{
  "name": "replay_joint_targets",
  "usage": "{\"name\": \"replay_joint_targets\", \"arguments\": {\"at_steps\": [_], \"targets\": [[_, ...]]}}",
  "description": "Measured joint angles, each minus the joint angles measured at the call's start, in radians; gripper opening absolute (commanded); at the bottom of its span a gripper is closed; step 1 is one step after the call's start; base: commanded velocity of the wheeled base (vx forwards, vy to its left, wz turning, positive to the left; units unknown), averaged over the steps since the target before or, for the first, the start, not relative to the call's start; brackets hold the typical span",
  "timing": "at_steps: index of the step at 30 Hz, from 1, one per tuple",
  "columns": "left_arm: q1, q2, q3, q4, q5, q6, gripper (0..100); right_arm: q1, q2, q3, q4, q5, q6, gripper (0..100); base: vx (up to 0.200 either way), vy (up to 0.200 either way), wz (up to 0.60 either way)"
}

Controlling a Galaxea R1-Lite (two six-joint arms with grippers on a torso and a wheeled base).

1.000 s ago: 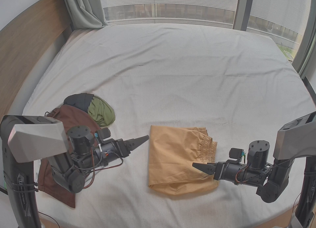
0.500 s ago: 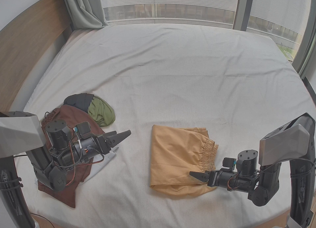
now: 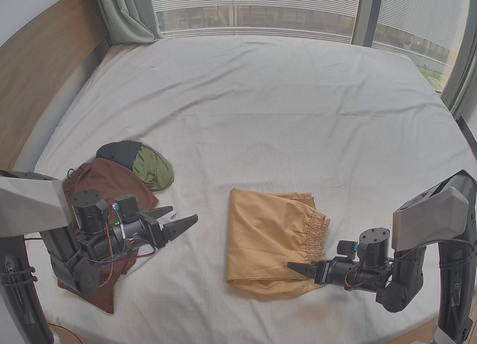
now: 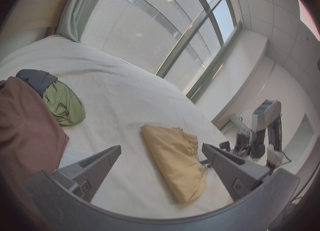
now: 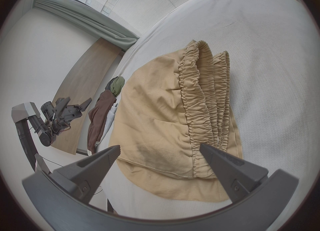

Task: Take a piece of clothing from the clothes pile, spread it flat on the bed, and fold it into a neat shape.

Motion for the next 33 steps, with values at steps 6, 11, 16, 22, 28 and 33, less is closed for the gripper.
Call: {"name": "replay_joint_targets", "arguments": {"at_steps": [6, 11, 16, 22, 28, 33], "targets": [[0.016, -0.044, 0.069, -0.001, -0.09, 0.203, 100, 0.0, -0.053, 0.017, 0.013, 0.003, -0.005, 100, 0.0, 0.0, 0.0], [0.066, -0.079, 0.114, -0.001, -0.291, 0.396, 100, -0.006, -0.087, 0.036, 0.01, 0.005, -0.084, 100, 0.0, 0.0, 0.0], [0.12, -0.089, 0.144, 0.002, -0.362, 0.486, 100, -0.037, -0.104, 0.062, 0.007, 0.008, -0.17, 100, 0.0, 0.0, 0.0], [0.138, -0.089, 0.157, 0.004, -0.365, 0.489, 100, -0.066, -0.1, 0.106, 0.006, 0.02, -0.246, 100, 0.0, 0.0, 0.0], [0.161, -0.067, 0.156, 0.005, -0.365, 0.489, 100, -0.104, -0.049, 0.112, 0.004, 0.023, -0.299, 100, 0.0, 0.0, 0.0], [0.166, -0.056, 0.154, 0.005, -0.365, 0.49, 100, -0.127, -0.008, 0.087, 0.001, 0.023, -0.294, 100, 0.0, 0.0, 0.0]]}}
